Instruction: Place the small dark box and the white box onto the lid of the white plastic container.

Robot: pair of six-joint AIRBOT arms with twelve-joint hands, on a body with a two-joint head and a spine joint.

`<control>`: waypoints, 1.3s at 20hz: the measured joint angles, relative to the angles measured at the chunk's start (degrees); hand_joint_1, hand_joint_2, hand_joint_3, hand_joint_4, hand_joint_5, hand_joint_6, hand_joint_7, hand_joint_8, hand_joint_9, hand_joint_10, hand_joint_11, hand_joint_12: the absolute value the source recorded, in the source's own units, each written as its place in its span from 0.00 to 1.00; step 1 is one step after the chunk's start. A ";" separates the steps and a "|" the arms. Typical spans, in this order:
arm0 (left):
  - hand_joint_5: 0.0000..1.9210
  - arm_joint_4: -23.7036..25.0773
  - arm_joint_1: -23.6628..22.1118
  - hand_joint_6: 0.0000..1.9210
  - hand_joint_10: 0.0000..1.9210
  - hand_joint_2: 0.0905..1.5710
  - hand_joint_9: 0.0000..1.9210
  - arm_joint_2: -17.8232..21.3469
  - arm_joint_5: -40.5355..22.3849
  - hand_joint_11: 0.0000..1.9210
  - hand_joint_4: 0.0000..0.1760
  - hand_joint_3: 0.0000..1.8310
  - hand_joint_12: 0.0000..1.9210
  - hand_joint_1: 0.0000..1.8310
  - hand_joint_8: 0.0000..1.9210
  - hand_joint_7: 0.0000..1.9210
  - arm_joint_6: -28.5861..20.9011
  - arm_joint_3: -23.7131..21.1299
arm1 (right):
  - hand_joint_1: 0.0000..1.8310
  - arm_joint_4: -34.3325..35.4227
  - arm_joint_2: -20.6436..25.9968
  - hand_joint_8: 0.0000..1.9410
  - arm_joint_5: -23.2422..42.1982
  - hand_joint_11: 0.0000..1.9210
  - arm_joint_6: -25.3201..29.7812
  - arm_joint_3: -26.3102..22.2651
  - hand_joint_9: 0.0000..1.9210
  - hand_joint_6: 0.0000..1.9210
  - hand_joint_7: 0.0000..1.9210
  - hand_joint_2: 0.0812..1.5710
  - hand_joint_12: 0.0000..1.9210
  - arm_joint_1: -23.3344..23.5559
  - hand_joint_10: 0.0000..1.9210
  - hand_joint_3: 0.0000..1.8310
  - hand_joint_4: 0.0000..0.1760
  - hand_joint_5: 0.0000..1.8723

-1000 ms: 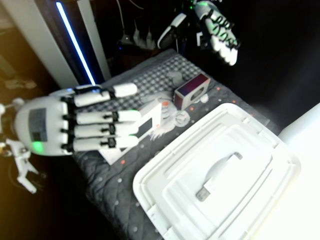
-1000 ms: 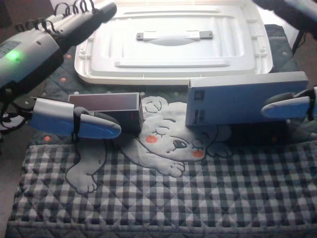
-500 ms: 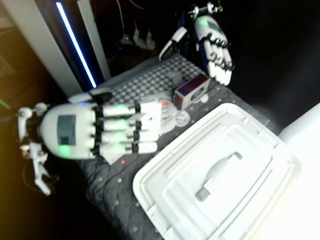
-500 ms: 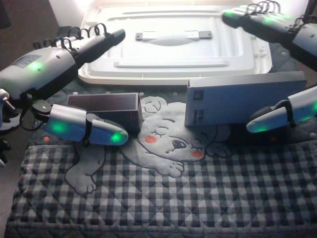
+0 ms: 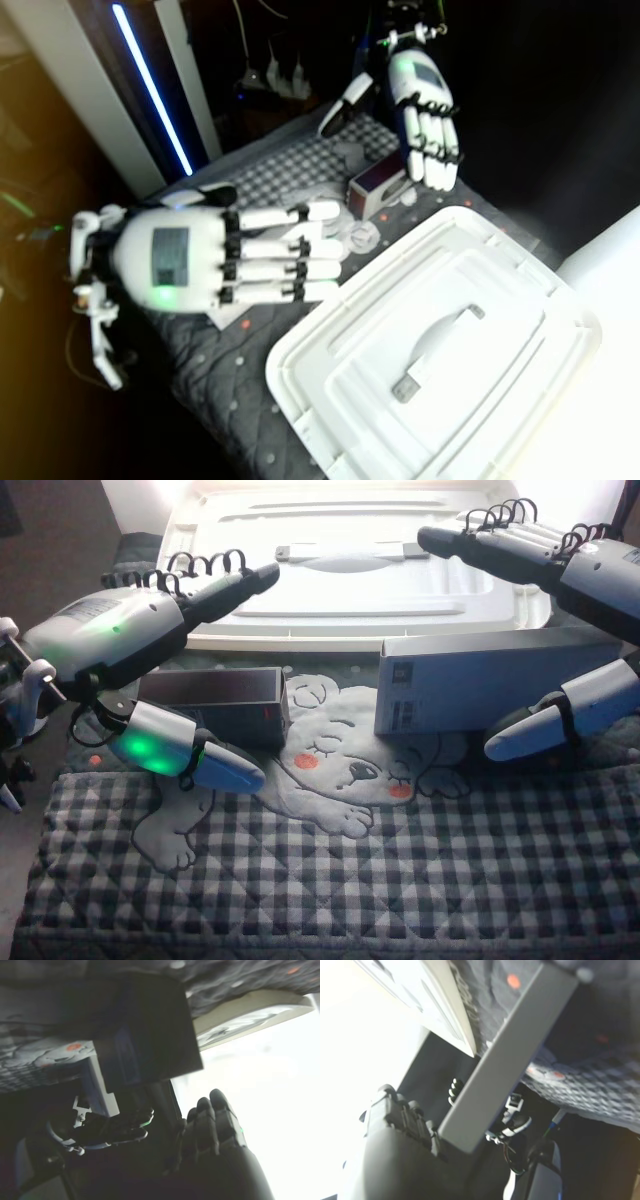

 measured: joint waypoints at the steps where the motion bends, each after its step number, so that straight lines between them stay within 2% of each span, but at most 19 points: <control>1: 0.00 -0.24 0.00 0.00 0.00 0.36 0.07 0.00 0.55 0.00 0.35 0.00 0.25 0.35 0.00 0.05 0.00 0.09 | 0.42 -0.09 -0.04 0.01 -0.13 0.01 0.04 0.20 0.02 0.01 0.05 0.33 0.00 0.00 0.01 0.00 0.75 0.04; 2: 0.00 0.02 0.00 0.00 0.00 0.36 0.07 -0.07 0.96 0.00 0.38 0.00 0.23 0.35 0.00 0.06 0.00 0.39 | 0.45 -0.11 -0.04 0.00 -0.37 0.02 0.07 0.28 0.05 0.00 0.07 0.34 0.02 0.00 0.01 0.00 0.58 0.07; 5: 0.03 -0.42 -0.07 0.01 0.00 0.38 0.04 -0.74 1.95 0.00 0.31 0.01 0.16 0.39 0.00 0.06 -0.26 1.46 | 0.50 -0.11 -0.04 0.01 -0.74 0.00 0.11 0.33 0.23 0.01 0.28 0.38 0.38 0.00 0.01 0.00 0.00 0.24; 6: 0.05 -0.55 -0.09 0.01 0.00 0.40 0.06 -0.90 2.32 0.00 0.29 0.01 0.16 0.42 0.00 0.08 -0.48 1.44 | 0.53 -0.13 -0.04 0.01 -0.76 0.08 0.13 0.33 0.34 0.02 0.38 0.42 0.47 0.00 0.02 0.00 0.00 0.35; 8: 0.23 -0.02 -0.11 0.01 0.01 0.49 0.17 -1.05 2.54 0.00 0.00 0.00 0.37 0.53 0.01 0.22 -0.74 1.44 | 0.64 -0.31 -0.04 0.01 -0.83 0.26 0.42 0.33 0.48 0.01 0.49 0.49 0.56 0.00 0.03 0.01 0.00 0.46; 9: 0.31 -0.17 -0.11 0.01 0.02 0.53 0.27 -1.14 2.56 0.00 0.00 0.00 0.53 0.61 0.00 0.30 -0.85 1.44 | 0.69 -0.55 -0.04 0.01 -0.85 0.36 0.52 0.33 0.56 0.01 0.55 0.53 0.55 0.00 0.04 0.01 0.00 0.50; 10: 0.39 -0.17 -0.13 0.01 0.06 0.57 0.41 -1.14 2.56 0.15 0.00 0.00 0.65 0.70 0.01 0.39 -0.96 1.55 | 0.70 -0.90 -0.04 0.04 -0.85 0.16 0.61 0.33 0.57 0.37 0.72 0.61 0.65 0.00 0.03 0.01 0.00 0.54; 11: 0.44 -0.07 -0.13 0.02 0.08 0.58 0.50 -1.22 2.58 0.27 0.00 0.00 0.67 0.77 0.02 0.47 -1.01 1.79 | 0.75 -1.20 -0.04 0.02 -0.98 0.14 0.66 0.33 0.51 0.39 0.75 0.64 0.75 -0.02 0.49 0.00 0.00 0.55; 12: 0.51 -0.37 -0.13 0.36 0.30 0.62 0.63 -1.42 2.71 0.44 0.00 0.00 0.58 0.77 0.20 0.60 -0.87 2.03 | 0.71 -1.25 -0.04 0.04 -1.03 0.38 0.66 0.33 0.58 0.27 0.77 0.61 0.88 -0.02 0.56 0.00 0.00 0.65; 14: 0.51 -0.57 -0.13 0.47 0.53 0.65 0.55 -1.57 2.86 0.40 0.00 0.00 0.71 0.76 0.33 0.60 -0.92 2.12 | 0.71 -1.07 -0.04 0.08 -0.90 0.36 0.76 0.33 0.63 0.10 0.78 0.60 0.86 0.00 0.51 0.00 0.00 0.73; 15: 0.55 -0.50 -0.26 0.36 0.53 0.64 0.58 -1.75 2.69 0.43 0.00 0.00 0.77 0.77 0.33 0.62 -1.09 2.36 | 0.72 -0.92 -0.04 0.27 -0.72 0.38 1.55 0.39 0.61 0.04 0.71 0.61 0.92 0.00 0.62 0.00 0.00 0.74; 16: 0.53 -0.61 -0.26 0.46 0.55 0.65 0.53 -1.86 2.69 0.34 0.00 0.00 0.76 0.76 0.35 0.59 -1.07 2.40 | 0.71 -0.87 -0.04 0.39 -0.52 0.22 1.55 0.39 0.51 0.02 0.66 0.62 0.94 0.00 0.62 0.00 0.00 0.74; 18: 0.52 -1.01 -0.28 0.47 0.54 0.66 0.54 -2.49 2.58 0.40 0.00 0.00 0.72 0.76 0.37 0.58 -1.05 2.93 | 0.71 -0.87 -0.04 0.38 -0.55 0.23 1.60 0.52 0.52 0.02 0.66 0.62 0.88 0.00 0.58 0.00 0.00 0.74; 19: 0.56 -1.20 -0.28 0.35 0.52 0.64 0.59 -2.80 2.49 0.46 0.00 0.00 0.73 0.77 0.35 0.60 -1.07 3.26 | 0.71 -0.87 -0.04 0.34 -0.52 0.23 1.60 0.57 0.53 0.03 0.67 0.61 0.84 0.00 0.52 0.00 0.00 0.75; 20: 0.58 -1.25 -0.28 0.27 0.63 0.65 0.60 -2.86 2.47 0.51 0.00 0.00 0.84 0.72 0.51 0.58 -1.09 3.30 | 0.75 -0.90 -0.04 0.24 -0.50 0.28 1.57 0.63 0.54 0.20 0.67 0.63 0.78 0.00 0.56 0.00 0.00 0.66; 21: 0.54 -1.25 -0.28 0.42 0.80 0.67 0.60 -2.99 2.29 0.57 0.00 0.00 0.93 0.70 0.53 0.54 -1.05 3.65 | 0.76 -0.90 -0.04 0.17 -0.57 0.15 1.57 0.63 0.52 0.30 0.70 0.63 0.76 0.00 0.55 0.00 0.00 0.62; 23: 0.59 -1.60 -0.57 0.37 0.90 0.64 0.58 -3.54 2.10 0.57 0.00 0.00 0.99 0.66 0.78 0.52 -1.07 4.31 | 0.76 -1.05 -0.04 0.16 -0.63 0.21 1.55 0.68 0.54 0.38 0.69 0.63 0.71 0.00 0.53 0.00 0.00 0.59; 24: 0.56 -1.27 -2.40 0.31 0.84 0.68 0.54 -4.02 2.62 0.54 0.00 0.00 0.95 0.69 0.73 0.49 -0.68 4.90 | 0.76 -0.90 -0.04 0.23 -0.26 0.04 1.51 0.68 0.49 0.36 0.67 0.64 0.78 0.00 0.59 0.00 0.00 0.60; 26: 0.58 -0.94 -3.98 0.29 0.62 0.65 0.53 -4.48 2.62 0.41 0.00 0.00 0.81 0.76 0.46 0.56 -0.57 5.62 | 0.76 -0.15 -0.04 0.31 0.59 0.25 1.53 0.68 0.51 0.33 0.63 0.65 0.84 -0.02 0.62 0.00 0.00 0.59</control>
